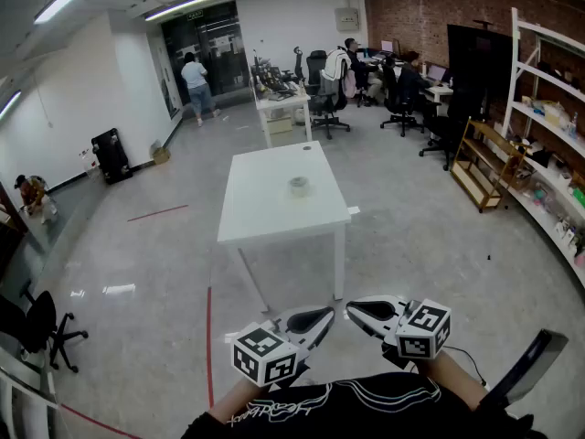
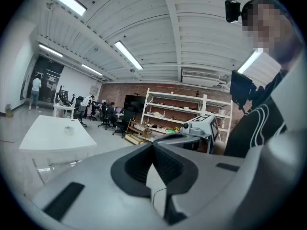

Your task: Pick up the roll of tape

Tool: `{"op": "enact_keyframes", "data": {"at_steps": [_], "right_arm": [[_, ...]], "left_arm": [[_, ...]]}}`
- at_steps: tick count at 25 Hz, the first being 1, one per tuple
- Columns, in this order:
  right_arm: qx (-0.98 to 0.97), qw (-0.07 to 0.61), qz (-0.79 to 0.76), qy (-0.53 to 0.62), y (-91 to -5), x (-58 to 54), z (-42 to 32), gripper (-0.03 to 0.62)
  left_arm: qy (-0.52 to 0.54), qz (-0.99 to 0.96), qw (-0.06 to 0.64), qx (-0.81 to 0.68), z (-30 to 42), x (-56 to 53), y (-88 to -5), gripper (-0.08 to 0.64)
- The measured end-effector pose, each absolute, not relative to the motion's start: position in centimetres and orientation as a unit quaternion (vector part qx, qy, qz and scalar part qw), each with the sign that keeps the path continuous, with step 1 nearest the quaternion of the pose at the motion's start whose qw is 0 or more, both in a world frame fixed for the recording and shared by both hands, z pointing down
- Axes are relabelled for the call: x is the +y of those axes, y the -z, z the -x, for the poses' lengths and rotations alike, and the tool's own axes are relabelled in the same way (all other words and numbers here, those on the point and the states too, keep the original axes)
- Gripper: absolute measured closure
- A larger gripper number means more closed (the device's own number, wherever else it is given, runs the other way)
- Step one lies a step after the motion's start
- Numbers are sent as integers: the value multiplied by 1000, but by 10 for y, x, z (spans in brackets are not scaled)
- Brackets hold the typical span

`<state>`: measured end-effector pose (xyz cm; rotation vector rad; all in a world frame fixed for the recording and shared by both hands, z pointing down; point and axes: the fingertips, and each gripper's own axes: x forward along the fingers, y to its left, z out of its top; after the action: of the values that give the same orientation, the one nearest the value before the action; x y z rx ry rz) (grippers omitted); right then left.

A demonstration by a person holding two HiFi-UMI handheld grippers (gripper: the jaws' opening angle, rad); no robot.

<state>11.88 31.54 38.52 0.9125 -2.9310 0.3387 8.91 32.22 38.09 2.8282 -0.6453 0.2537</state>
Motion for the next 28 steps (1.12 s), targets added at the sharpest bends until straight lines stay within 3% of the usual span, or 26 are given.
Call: {"op": "enact_keyframes", "data": {"at_steps": [15,28], "right_arm": [[-952,13,-279,-124,-394,306,-112,575],[-948,39,-278,-152,-428,214,-103,575]], "left_arm": [[-95,-960,129,-229,-83,314,-392,557],[-86,-957,161,-224,-72,218,-423,557]]}}
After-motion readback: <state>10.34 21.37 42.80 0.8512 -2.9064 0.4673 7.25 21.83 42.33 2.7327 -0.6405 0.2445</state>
